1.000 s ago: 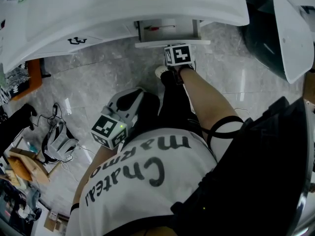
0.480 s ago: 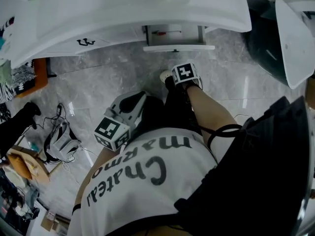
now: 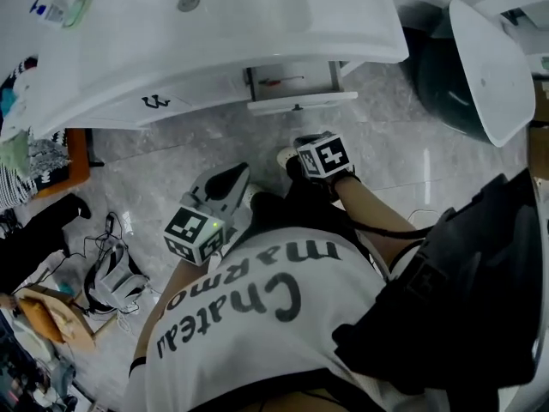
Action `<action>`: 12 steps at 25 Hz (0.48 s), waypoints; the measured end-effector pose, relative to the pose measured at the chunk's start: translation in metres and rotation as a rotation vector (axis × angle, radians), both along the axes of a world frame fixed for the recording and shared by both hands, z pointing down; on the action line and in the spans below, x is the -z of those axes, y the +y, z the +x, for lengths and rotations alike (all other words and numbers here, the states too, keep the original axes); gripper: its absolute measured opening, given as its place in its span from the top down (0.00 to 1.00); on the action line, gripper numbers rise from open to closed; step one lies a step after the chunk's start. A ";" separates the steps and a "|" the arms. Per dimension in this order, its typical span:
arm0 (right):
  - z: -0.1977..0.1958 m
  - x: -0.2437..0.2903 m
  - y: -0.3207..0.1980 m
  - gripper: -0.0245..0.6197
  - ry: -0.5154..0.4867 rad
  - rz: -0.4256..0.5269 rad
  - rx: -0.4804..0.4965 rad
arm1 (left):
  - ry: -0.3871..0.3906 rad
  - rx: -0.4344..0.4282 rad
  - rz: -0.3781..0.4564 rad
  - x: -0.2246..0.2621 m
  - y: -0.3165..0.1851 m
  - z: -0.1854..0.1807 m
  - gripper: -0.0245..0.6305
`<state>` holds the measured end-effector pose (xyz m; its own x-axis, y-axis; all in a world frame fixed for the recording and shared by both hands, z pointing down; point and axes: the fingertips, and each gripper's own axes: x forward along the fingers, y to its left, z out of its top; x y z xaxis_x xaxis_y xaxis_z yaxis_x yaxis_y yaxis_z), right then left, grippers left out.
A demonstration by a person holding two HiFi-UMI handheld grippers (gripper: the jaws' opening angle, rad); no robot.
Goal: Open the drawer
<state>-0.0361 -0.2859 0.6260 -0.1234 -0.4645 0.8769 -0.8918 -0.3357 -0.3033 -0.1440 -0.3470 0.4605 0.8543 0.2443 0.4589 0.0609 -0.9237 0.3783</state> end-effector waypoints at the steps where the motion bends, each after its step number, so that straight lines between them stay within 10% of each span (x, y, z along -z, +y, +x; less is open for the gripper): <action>1: 0.002 0.013 -0.003 0.95 0.018 0.031 0.005 | 0.007 -0.018 0.000 0.005 0.000 0.000 0.95; 12: 0.025 0.196 -0.005 0.95 0.032 0.545 -0.192 | 0.115 0.010 0.001 0.054 0.009 0.004 0.95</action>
<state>-0.0111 -0.2905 0.4304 0.0301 -0.8618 0.5064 -0.8418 -0.2950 -0.4521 -0.1404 -0.3383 0.4065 0.9036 0.2350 0.3581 0.0944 -0.9248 0.3685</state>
